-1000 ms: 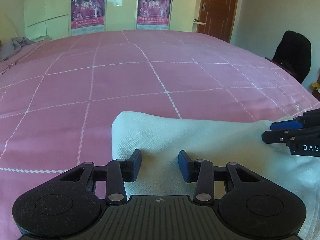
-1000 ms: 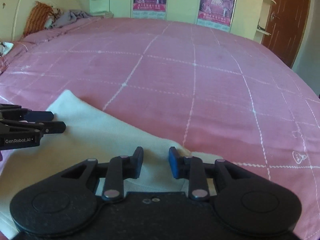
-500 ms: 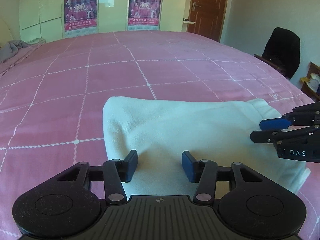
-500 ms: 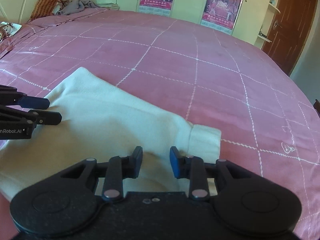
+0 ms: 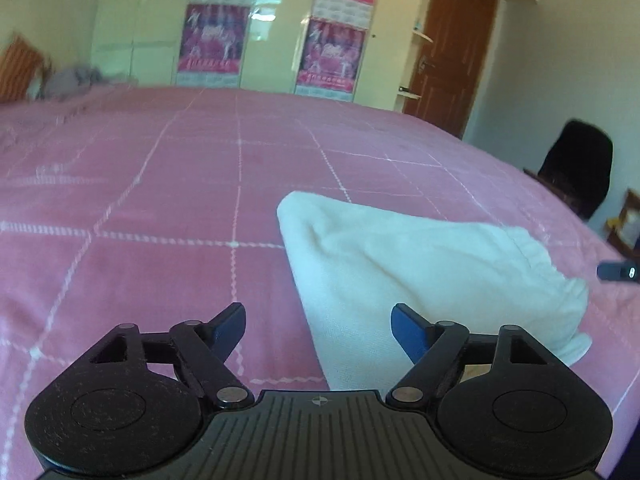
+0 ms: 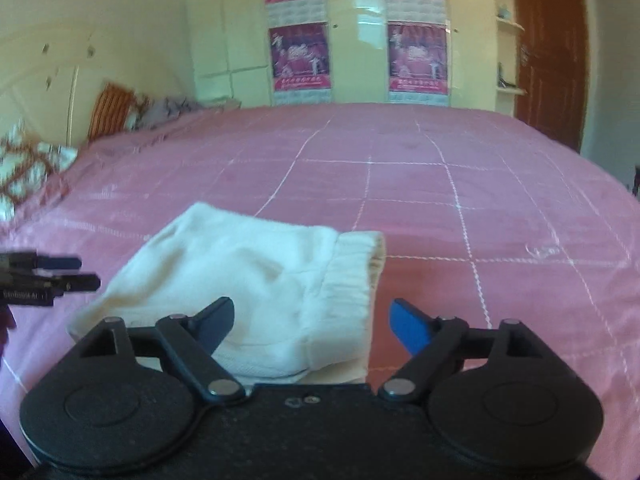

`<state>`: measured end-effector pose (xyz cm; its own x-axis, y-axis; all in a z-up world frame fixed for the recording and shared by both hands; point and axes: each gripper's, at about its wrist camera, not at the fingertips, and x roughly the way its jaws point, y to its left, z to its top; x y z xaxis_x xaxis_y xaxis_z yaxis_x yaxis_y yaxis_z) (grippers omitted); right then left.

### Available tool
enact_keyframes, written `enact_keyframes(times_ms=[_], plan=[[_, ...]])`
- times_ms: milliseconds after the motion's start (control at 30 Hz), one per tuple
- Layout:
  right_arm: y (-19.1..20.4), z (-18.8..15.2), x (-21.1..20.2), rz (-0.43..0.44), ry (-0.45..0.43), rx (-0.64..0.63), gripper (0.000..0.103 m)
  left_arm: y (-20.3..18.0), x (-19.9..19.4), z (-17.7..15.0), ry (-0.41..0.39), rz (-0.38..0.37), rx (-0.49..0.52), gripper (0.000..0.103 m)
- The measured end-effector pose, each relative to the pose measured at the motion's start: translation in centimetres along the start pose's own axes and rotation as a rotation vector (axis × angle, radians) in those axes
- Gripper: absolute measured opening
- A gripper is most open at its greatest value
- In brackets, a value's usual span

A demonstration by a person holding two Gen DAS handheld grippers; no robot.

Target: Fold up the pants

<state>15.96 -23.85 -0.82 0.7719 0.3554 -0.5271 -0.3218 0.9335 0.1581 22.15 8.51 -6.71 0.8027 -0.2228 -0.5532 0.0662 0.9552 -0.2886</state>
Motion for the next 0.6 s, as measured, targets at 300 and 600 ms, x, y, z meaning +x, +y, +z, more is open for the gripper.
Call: enact_keyframes(times_ms=[300,600], plan=[[-12.7,-4.1,6.2,0.379,0.193,0.719,0.079,7.1,6.2,-1.0,0.213,-0.412,-0.510,0.064],[-12.4,-3.1,10.7,0.516,0.264,0.668,0.062,9.0,11.9,-1.6,0.250,-0.596,-0.671,0.043]])
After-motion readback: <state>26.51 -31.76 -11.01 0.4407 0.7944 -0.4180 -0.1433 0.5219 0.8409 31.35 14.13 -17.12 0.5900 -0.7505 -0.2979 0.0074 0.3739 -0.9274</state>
